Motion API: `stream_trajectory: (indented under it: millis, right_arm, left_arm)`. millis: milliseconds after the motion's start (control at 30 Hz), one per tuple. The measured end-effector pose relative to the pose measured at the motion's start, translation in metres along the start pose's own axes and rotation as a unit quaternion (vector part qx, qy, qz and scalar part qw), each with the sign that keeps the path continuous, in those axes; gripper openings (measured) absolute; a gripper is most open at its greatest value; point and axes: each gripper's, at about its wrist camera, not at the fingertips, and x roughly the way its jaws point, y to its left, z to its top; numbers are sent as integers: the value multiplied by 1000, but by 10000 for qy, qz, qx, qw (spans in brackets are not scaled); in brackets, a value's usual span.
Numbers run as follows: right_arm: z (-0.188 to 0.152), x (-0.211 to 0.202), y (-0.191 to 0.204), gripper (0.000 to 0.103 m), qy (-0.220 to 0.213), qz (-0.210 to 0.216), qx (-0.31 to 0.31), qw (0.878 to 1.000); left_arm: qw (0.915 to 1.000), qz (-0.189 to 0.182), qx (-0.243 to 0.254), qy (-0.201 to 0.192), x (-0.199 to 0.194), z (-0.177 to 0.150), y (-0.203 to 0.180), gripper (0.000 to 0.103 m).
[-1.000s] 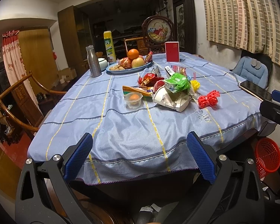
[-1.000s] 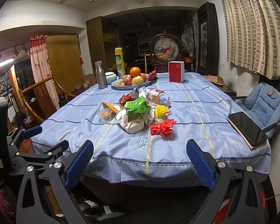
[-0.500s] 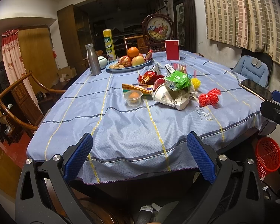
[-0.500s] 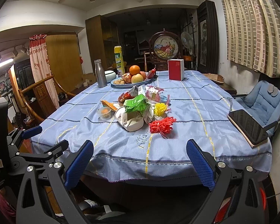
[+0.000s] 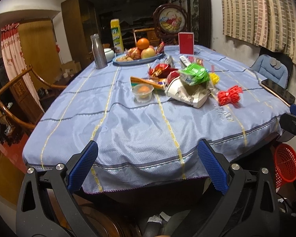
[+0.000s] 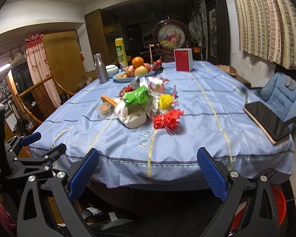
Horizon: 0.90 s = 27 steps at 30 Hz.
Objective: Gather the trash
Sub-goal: 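Grasp the red yarn tassel with the right tool while the left tool grasps the green snack bag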
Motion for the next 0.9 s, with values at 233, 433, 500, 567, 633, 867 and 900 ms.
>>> stream_trajectory:
  millis: [233,433,500,567,633,867,900]
  right_arm:
    - [4,53,-26,97,470,181,373,9980]
    - [31,104,-46,97,707,268,604,9953]
    - [42,122,-48,97,744,290,605,9950]
    - [49,138,-49,97,802,263,573,9948]
    - [53,153,-51,97,887,294,623,9937]
    - [52,168,-59,28,867,791,761,9902]
    - [52,164,-62,28,775,785,784,9908]
  left_arm:
    - [9988,-50,-176,446,42,6,9,96]
    - [9969,-55,-343,707,74,19,18,96]
    - [9962,-95,-398,765,84,26,21,96]
    - [9957,-133,-436,803,91,34,22,96]
    - [9956,-161,-457,803,96,43,22,96]
    - [9965,-417,-273,674,106,76,5,96]
    - [9964,-481,-223,654,108,81,0,96]
